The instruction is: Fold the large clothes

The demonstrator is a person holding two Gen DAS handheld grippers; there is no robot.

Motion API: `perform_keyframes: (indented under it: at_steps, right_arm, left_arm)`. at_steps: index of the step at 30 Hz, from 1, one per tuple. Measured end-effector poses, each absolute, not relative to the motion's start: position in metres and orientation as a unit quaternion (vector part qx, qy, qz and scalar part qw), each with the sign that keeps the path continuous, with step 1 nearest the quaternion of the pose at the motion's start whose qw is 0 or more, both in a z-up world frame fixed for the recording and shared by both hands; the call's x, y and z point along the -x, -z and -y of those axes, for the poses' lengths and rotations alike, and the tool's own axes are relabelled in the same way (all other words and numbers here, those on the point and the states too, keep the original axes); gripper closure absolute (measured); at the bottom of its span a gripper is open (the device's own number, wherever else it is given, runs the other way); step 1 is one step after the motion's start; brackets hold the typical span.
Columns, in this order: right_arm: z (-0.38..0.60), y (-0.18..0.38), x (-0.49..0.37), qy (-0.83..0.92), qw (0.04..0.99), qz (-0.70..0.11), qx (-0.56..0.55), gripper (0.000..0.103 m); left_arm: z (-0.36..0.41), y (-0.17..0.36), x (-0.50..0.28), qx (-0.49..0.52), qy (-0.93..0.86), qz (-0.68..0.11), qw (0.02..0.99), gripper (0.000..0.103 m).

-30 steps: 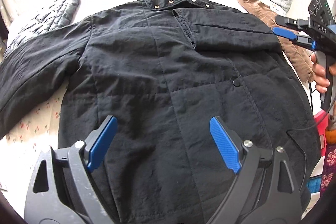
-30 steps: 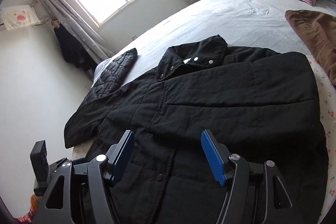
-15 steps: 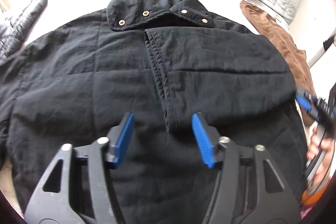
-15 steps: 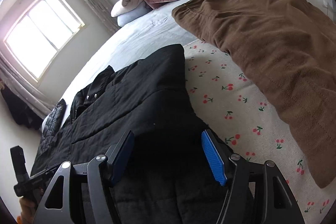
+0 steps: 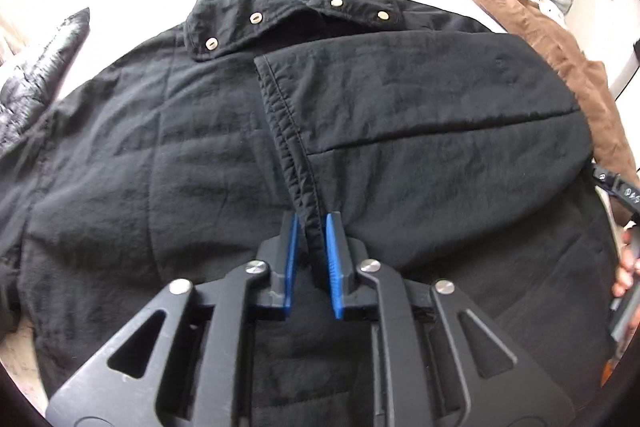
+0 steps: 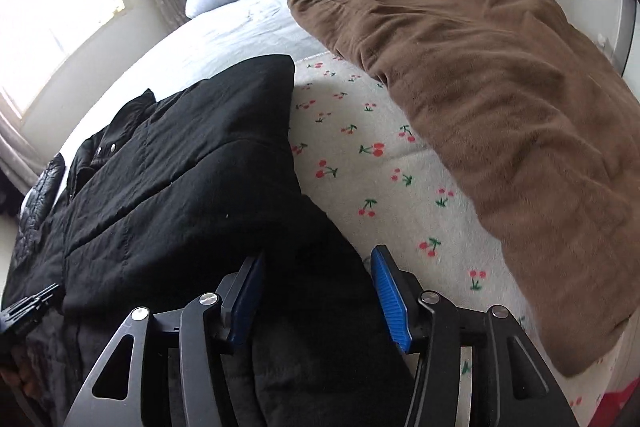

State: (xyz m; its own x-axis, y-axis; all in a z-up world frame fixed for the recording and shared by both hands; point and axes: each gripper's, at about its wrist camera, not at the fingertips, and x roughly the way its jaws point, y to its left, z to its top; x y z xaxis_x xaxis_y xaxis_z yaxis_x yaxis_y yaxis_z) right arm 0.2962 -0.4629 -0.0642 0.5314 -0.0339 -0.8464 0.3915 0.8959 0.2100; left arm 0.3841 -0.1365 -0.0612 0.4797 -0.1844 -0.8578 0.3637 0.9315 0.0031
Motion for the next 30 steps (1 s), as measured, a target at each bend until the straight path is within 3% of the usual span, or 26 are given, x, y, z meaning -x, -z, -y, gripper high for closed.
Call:
perform_keyframes:
  at_steps: [1,2,4,8,13,19,22,30]
  right_arm:
    - [0.457,0.057,-0.292,0.116,0.858,-0.464,-0.188,0.048]
    - [0.45,0.047,-0.288,0.106,0.865,-0.455,-0.184,0.047]
    - [0.44,0.031,-0.287,0.082,0.875,-0.438,-0.187,0.046]
    - [0.411,0.016,-0.307,0.048,0.892,-0.416,-0.172,0.043]
    - [0.394,0.059,-0.341,0.061,0.875,-0.457,-0.149,0.043]
    - [0.377,0.058,-0.331,0.067,0.873,-0.468,-0.117,0.041]
    - [0.373,0.041,-0.311,0.059,0.868,-0.468,-0.156,0.035]
    - [0.325,-0.002,-0.263,0.03,0.872,-0.462,-0.158,0.019]
  left_arm:
    - [0.136,0.056,-0.381,-0.096,0.158,-0.475,0.86,0.067]
    - [0.135,0.049,-0.378,-0.09,0.163,-0.462,0.867,0.046]
    - [0.132,0.036,-0.372,-0.061,0.179,-0.427,0.884,0.031]
    - [0.135,0.04,-0.377,-0.014,0.225,-0.431,0.874,0.031]
    - [0.133,0.086,-0.381,0.019,0.222,-0.47,0.854,0.029]
    - [0.109,0.069,-0.364,0.038,0.223,-0.471,0.852,0.028]
    - [0.082,0.055,-0.349,0.039,0.204,-0.476,0.855,0.017]
    - [-0.028,0.025,-0.309,0.055,0.107,-0.478,0.87,0.005]
